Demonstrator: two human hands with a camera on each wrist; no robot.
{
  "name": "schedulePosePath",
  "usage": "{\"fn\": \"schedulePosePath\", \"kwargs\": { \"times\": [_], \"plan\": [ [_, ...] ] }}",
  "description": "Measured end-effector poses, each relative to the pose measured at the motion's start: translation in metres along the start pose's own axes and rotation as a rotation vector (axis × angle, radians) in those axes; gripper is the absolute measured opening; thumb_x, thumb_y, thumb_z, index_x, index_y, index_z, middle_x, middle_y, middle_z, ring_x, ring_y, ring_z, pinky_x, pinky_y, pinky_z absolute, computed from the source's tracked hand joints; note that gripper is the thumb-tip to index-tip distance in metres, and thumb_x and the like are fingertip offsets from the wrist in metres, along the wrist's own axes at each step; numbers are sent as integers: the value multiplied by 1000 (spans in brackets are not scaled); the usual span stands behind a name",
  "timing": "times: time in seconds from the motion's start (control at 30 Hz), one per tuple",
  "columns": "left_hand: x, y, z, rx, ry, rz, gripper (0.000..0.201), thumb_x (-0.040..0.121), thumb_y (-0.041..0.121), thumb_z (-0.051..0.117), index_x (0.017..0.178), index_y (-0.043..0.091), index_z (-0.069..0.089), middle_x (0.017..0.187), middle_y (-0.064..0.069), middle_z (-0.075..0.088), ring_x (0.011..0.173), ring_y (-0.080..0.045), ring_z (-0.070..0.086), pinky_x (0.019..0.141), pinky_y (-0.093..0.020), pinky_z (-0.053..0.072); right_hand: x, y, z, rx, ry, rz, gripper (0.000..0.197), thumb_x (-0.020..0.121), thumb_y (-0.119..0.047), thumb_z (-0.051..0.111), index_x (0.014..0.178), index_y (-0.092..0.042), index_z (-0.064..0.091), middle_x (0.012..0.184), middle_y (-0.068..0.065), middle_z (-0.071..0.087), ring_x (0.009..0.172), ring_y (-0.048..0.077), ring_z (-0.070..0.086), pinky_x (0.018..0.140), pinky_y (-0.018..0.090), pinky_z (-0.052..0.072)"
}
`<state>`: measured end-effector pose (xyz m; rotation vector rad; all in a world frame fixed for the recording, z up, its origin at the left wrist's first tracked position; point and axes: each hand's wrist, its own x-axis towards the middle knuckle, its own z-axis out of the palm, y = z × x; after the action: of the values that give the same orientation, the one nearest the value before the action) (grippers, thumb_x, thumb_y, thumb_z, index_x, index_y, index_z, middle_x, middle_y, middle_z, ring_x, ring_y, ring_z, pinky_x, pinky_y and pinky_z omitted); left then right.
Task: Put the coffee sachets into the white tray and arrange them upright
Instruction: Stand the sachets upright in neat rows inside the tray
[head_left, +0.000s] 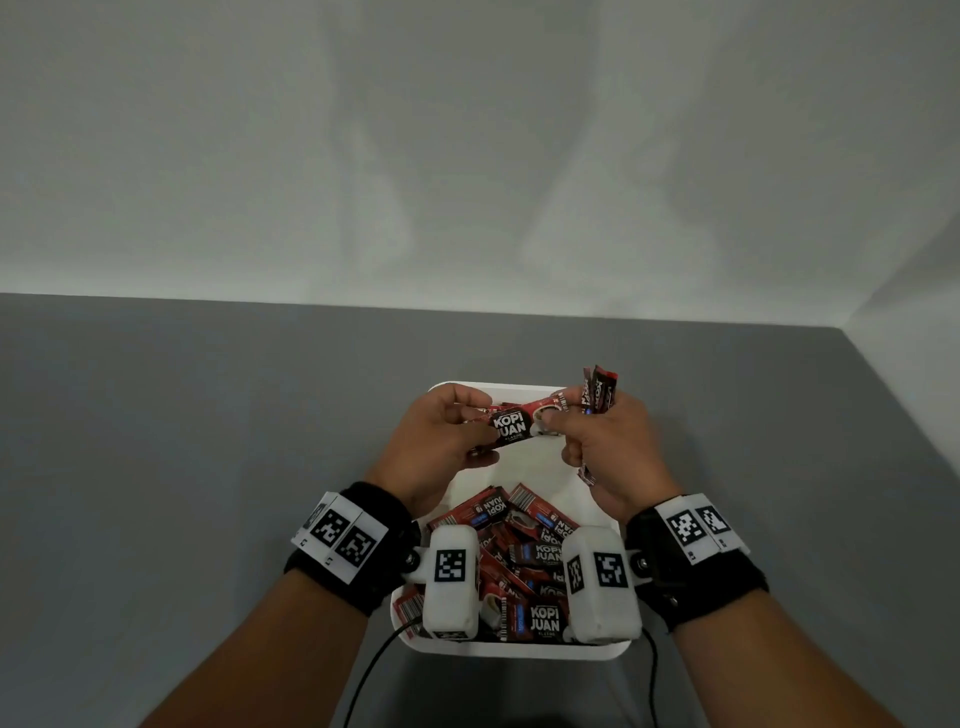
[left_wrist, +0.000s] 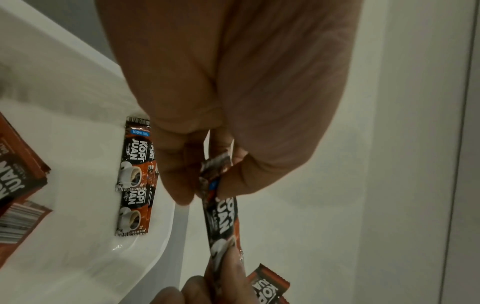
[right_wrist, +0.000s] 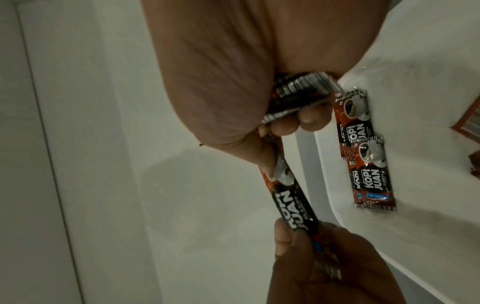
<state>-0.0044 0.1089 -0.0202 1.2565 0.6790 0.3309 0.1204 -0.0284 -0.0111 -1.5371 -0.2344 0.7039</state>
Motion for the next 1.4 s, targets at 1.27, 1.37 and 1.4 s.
{"fn": "schedulePosePath", "kwargs": {
  "times": [1.27,1.37,1.4],
  "plan": [
    [-14,4,37,-185,-155,-14,40,108,31,44,104,1,71,102,-18,75,96,-28,74,84,-36,59,-9,2,25,-722,-402,-259,115,81,-8,76,161,-25,-4,107,-22,60,95,-12,60,76,3,45],
    [-11,17,29,-393,-56,-75,39,104,17,42,90,-7,69,84,-20,70,73,-27,71,66,-35,59,-16,-6,12,-744,-431,-310,110,67,-34,90,157,-30,26,116,-28,51,108,-11,53,88,10,44],
    [-8,19,25,-442,-33,-87,35,102,14,43,89,-10,65,80,-21,66,69,-28,69,67,-38,58,-18,-10,8,-788,-412,-361,111,61,-45,92,153,-33,32,119,-25,48,112,-8,50,91,15,46]
  ]
}}
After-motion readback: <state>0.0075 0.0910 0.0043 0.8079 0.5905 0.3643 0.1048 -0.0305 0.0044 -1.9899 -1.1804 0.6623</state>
